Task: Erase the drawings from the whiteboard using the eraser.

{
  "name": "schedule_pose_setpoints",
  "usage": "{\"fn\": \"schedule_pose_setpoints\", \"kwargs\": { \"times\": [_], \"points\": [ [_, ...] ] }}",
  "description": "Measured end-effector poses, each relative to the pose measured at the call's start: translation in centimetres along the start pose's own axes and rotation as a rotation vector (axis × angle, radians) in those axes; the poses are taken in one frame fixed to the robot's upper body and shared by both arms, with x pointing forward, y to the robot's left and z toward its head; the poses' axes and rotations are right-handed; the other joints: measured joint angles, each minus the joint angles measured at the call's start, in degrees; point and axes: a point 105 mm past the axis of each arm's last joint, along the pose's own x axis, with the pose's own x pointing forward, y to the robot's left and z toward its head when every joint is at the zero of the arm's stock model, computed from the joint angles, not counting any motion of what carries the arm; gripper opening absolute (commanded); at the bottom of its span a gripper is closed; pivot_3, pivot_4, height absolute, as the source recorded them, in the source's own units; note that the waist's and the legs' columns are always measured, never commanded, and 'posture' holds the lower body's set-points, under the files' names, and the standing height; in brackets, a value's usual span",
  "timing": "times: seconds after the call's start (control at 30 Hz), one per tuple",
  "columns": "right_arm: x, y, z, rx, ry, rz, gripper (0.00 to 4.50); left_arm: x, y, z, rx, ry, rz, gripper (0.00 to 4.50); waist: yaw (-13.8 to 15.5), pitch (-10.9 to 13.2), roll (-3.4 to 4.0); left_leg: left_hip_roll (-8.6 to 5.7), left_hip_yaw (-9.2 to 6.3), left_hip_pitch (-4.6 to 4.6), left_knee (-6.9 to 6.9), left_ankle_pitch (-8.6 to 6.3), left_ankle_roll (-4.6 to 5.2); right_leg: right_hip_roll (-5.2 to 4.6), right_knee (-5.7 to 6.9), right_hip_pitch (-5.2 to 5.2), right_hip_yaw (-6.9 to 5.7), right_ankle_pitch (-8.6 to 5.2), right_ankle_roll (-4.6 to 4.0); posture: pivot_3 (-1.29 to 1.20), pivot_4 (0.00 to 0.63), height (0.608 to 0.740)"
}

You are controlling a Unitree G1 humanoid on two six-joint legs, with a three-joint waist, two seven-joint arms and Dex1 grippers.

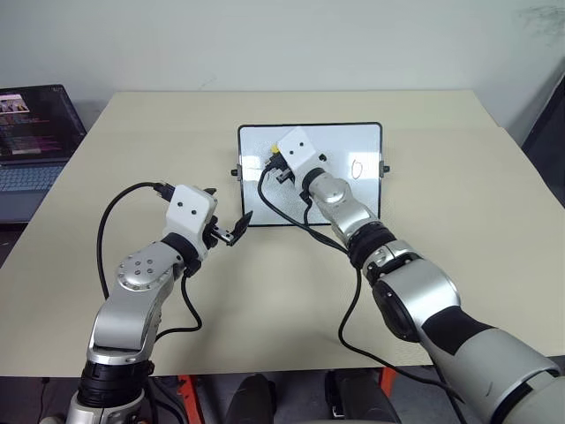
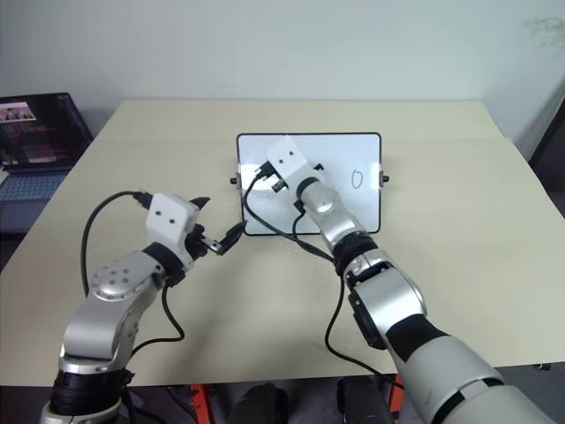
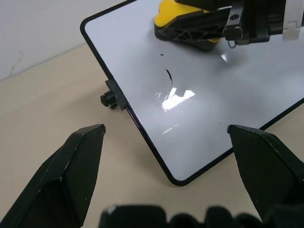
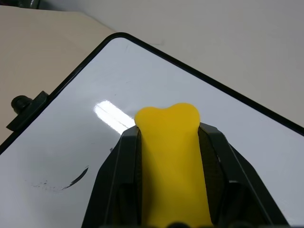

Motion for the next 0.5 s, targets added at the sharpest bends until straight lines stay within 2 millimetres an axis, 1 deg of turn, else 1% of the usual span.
{"fn": "schedule_pose_setpoints", "kwargs": {
  "times": [0.1,0.23,0.37,0.5],
  "points": [
    [-0.1,0.4,-0.2,0.005,-0.002,0.01,1.28,-0.1,-0.1,0.4,0.007,-0.013,-0.002,4.5,-0.01,0.0,0.0,0.0,0.01,0.05,0.0,0.0,0.0,0.0,0.04,0.03,0.01,0.0,0.0,0.0,0.15,0.74],
    [-0.2,1.3,-0.6,0.0,-0.001,0.036,1.28,-0.1,-0.1,0.2,0.0,0.003,-0.001,4.5,-0.08,0.0,0.0,0.0,0.01,0.08,0.0,0.0,0.0,0.0,0.07,0.04,0.01,0.0,0.0,0.0,0.15,0.74],
    [-0.6,2.7,-1.3,-0.022,-0.005,0.074,1.28,-0.2,-0.2,0.4,0.001,0.004,-0.001,4.5,-0.13,-0.01,0.0,0.0,0.03,0.12,0.01,0.0,0.0,0.01,0.11,0.05,0.04,0.0,0.0,0.0,0.15,0.74],
    [-1.0,3.5,-2.0,-0.03,-0.004,0.092,1.28,-0.2,-0.2,0.6,0.004,-0.001,0.006,4.5,-0.11,-0.02,-0.01,-0.01,0.02,0.2,0.04,0.0,-0.01,0.0,0.2,0.1,0.04,0.0,0.0,0.0,0.15,0.74]
  ]
}}
